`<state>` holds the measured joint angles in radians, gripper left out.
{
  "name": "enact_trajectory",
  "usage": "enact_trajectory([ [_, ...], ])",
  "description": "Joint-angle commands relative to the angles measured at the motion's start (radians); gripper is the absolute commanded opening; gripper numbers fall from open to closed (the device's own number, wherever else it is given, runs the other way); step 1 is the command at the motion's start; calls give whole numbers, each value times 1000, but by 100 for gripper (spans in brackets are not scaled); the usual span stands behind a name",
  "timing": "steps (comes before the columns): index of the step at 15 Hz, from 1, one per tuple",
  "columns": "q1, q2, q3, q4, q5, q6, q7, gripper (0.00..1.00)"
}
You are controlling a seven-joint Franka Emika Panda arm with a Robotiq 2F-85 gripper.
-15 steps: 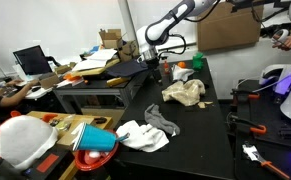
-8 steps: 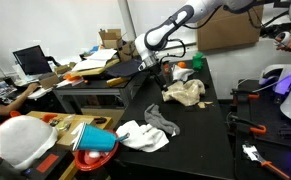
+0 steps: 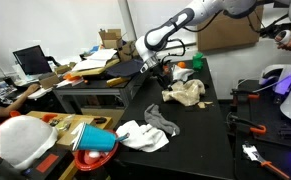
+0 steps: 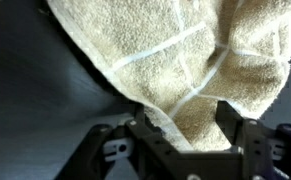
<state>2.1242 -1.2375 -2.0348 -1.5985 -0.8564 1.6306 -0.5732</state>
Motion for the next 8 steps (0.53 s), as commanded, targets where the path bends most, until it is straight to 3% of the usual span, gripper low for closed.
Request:
enact_trajectory([
  [1,-3,-41,50,35,-35,-65,-26,42],
  [6,-12,-49,97,27,-61,-75,-24,5],
  [8,-13,-45,118,26,-69,-79,-19,0],
])
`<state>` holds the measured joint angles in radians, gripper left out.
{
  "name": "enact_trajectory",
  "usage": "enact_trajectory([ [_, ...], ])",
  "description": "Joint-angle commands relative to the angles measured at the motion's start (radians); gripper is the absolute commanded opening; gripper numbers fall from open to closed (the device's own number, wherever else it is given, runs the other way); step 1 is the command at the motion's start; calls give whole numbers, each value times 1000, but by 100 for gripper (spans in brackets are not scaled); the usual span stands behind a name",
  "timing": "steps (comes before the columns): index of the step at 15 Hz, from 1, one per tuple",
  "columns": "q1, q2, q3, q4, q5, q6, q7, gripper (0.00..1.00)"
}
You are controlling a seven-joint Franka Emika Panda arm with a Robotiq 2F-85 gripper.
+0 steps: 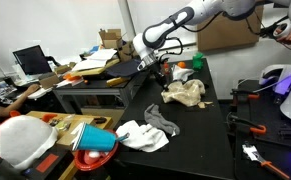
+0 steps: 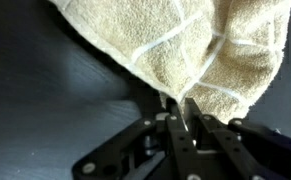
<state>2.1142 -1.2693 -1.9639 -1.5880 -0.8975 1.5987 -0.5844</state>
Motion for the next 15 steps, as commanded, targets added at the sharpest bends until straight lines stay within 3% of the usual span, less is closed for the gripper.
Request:
enact_trajectory([
  [1,-5,-11,58,15,-30,-48,-9,0],
  [8,-15,5,125,70,-48,-60,-4,0],
  [15,-20,22,154,137,-152,-46,15,0],
])
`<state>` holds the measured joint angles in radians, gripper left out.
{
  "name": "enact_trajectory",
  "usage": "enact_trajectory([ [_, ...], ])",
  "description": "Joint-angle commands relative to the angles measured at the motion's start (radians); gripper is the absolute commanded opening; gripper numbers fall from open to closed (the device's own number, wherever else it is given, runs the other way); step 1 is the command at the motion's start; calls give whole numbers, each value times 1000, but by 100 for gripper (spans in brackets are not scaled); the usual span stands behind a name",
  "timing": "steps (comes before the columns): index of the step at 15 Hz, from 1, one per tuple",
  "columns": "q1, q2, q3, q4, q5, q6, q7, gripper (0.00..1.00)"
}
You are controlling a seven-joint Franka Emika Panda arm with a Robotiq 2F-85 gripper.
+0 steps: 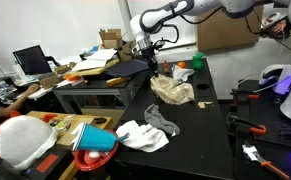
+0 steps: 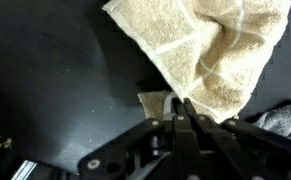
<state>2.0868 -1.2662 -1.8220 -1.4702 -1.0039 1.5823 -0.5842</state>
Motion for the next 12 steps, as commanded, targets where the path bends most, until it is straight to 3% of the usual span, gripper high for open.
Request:
enact_trajectory([
  [1,6,20,12,19,-64,-29,24,27],
  [3,-2,20,11,5,-98,-26,36,34],
  [5,-31,24,14,-41,-127,-21,63,50],
  [12,-255,25,85,-354,-62,-41,204,99],
])
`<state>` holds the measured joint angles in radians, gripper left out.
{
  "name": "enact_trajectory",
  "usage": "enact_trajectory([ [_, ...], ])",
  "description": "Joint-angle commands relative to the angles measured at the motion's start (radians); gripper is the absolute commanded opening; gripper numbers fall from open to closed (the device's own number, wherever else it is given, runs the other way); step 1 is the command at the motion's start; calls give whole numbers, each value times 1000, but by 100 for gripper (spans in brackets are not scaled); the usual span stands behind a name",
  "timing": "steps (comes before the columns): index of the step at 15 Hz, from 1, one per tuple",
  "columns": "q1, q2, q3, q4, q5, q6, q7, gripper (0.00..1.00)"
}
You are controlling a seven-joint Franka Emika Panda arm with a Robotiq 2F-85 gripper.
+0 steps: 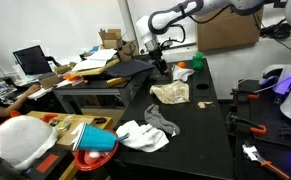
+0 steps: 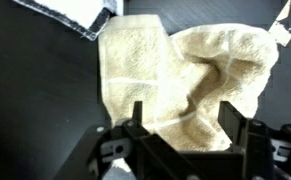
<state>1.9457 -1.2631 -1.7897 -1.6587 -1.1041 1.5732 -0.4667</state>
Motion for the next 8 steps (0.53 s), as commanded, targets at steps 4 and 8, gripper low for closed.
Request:
enact_trajectory([
  [4,-239,11,128,-338,138,-50,98,100],
  [8,-305,35,185,-455,153,-49,70,100],
])
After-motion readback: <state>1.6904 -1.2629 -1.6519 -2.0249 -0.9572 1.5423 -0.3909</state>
